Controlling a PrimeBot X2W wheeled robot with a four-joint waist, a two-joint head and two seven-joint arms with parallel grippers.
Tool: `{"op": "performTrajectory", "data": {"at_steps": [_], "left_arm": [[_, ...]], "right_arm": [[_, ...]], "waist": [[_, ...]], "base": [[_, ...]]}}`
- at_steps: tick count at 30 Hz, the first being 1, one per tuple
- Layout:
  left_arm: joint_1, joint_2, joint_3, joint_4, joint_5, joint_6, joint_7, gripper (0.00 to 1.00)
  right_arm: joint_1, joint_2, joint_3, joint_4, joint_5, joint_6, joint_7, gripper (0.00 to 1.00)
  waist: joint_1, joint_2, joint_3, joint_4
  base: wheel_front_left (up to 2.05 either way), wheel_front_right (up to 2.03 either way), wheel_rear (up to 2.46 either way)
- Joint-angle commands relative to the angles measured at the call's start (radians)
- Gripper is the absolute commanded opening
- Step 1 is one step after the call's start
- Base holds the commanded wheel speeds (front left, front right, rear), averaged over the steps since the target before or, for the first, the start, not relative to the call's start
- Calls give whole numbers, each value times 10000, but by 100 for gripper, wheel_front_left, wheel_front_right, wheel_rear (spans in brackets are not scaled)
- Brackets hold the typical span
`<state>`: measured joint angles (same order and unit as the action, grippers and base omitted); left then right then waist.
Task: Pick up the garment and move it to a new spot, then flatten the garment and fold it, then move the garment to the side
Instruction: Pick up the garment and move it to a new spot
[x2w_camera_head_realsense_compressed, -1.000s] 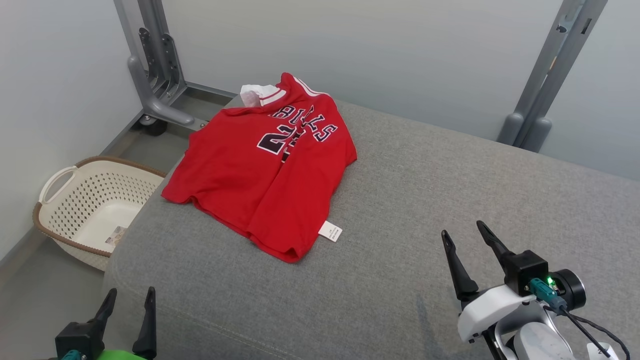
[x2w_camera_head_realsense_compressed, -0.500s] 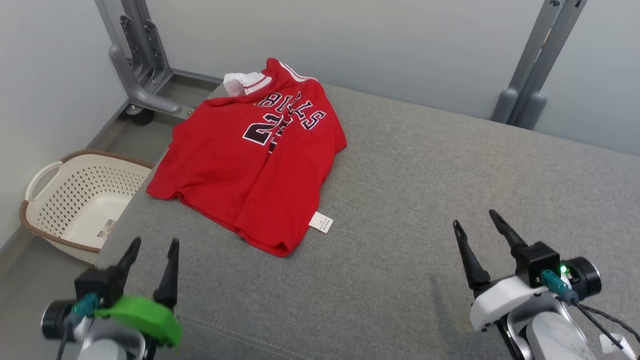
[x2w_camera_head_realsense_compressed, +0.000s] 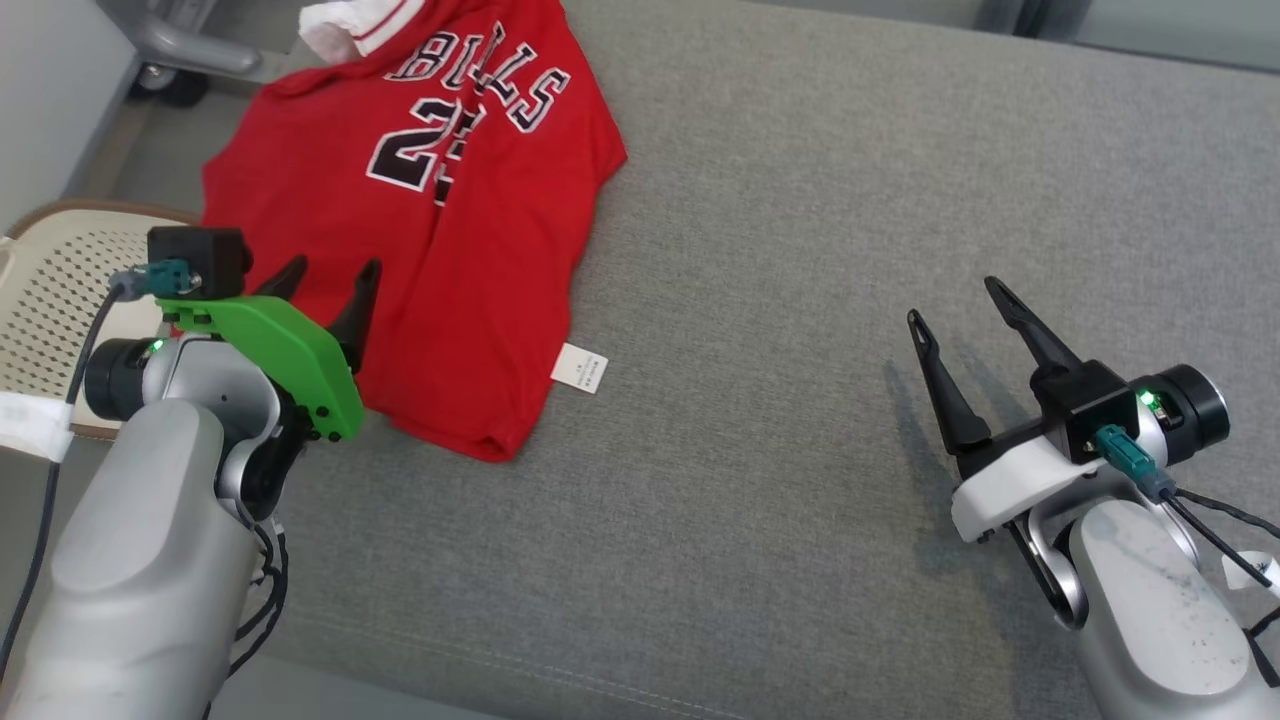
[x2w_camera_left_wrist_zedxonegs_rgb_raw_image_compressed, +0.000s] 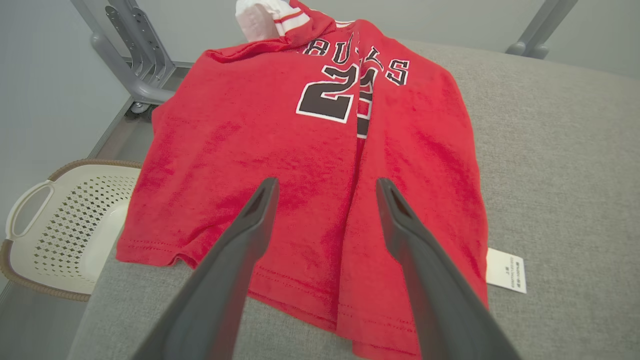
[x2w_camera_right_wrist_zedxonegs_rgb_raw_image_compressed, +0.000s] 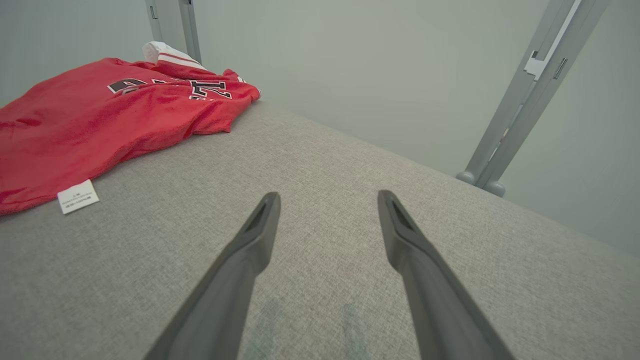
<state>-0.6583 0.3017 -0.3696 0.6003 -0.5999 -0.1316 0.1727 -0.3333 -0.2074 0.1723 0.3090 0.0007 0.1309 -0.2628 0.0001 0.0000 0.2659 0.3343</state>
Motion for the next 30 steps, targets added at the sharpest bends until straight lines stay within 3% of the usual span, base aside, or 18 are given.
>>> {"op": "performTrajectory", "data": {"at_steps": [1, 4, 9, 15, 16, 18, 30], "left_arm": [[-286, 97, -159, 293, -224, 18, 16, 100], [-623, 346, -492, 1093, -431, 19, 198, 100], [-782, 170, -1104, 2381, -971, 12, 785, 100], [-759, -177, -1901, 3718, -901, 22, 477, 100], [-759, -226, -2089, 3795, -947, 19, 479, 42], [-770, -288, -2360, 3926, -1041, 13, 518, 0], [-1282, 746, -3730, 2966, -1617, -27, 696, 0]], "right_arm": [[-241, -67, 28, -64, -21, -3, -32, 100], [-426, -154, 32, -145, 3, -3, -32, 100], [-581, -222, -2, -259, 4, -3, -32, 100], [-792, -205, 0, -290, 43, -3, -32, 100], [-794, -202, -17, -274, 56, -3, -32, 100], [-753, -175, -34, -228, 75, -3, -32, 100], [-374, 223, -15, 107, 302, -3, -32, 100]], "waist": [[-1, 0, 1429, -1060], [-1, 0, 1766, -1355], [-1, 0, 2150, -1597], [-1, 0, 2227, -1744], [-1, 0, 2192, -1730], [-1, 0, 2085, -1685], [-1, 0, 1098, -1306]], "base": [[0, 0, 0], [0, 0, 0], [0, 0, 0], [0, 0, 0], [0, 0, 0], [0, 0, 0], [0, 0, 0]]}}
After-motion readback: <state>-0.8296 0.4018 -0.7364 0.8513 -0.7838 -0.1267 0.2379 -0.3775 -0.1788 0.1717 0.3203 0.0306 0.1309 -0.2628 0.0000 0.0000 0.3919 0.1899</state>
